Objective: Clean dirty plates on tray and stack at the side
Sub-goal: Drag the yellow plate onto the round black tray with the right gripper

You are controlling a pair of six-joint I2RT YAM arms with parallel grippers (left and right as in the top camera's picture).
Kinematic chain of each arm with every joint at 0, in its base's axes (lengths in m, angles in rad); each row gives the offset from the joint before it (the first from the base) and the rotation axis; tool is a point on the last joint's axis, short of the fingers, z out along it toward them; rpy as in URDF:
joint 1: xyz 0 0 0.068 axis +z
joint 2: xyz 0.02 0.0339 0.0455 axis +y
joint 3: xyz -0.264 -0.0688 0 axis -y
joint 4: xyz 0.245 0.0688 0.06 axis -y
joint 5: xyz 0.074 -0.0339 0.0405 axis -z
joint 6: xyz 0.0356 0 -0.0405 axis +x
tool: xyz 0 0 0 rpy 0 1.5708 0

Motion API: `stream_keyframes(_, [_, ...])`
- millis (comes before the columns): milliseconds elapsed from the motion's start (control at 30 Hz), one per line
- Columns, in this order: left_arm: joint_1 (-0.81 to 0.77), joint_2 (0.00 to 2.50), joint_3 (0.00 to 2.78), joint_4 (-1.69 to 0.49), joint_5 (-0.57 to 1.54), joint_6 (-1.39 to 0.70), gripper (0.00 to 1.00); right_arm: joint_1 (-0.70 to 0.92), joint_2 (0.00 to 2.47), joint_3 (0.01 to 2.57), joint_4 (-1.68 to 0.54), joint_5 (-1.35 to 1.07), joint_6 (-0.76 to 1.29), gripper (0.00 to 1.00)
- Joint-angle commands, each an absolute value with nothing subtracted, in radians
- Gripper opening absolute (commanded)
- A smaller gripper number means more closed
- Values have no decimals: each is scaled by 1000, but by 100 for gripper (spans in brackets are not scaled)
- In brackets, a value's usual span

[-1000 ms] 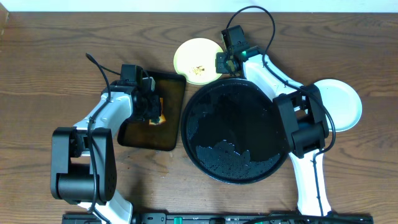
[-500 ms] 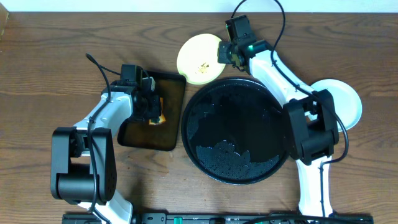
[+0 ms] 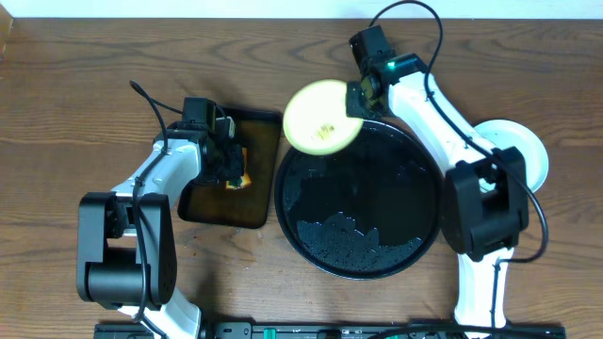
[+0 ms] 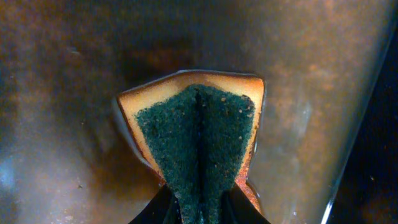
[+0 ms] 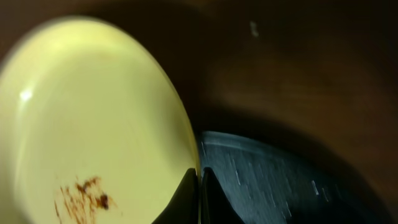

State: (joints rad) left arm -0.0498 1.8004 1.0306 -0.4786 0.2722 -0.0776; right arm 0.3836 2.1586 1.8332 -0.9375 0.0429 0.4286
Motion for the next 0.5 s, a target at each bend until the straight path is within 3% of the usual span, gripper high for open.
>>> stream_keyframes(0, [-51,1789,1012,-492,277,-72,20,378,2095,1834,-1015,72,433,1])
stream_keyframes(467, [-51,1789,1012,-492,277,-72,20,378,2080,1817,-1343,117,334,1])
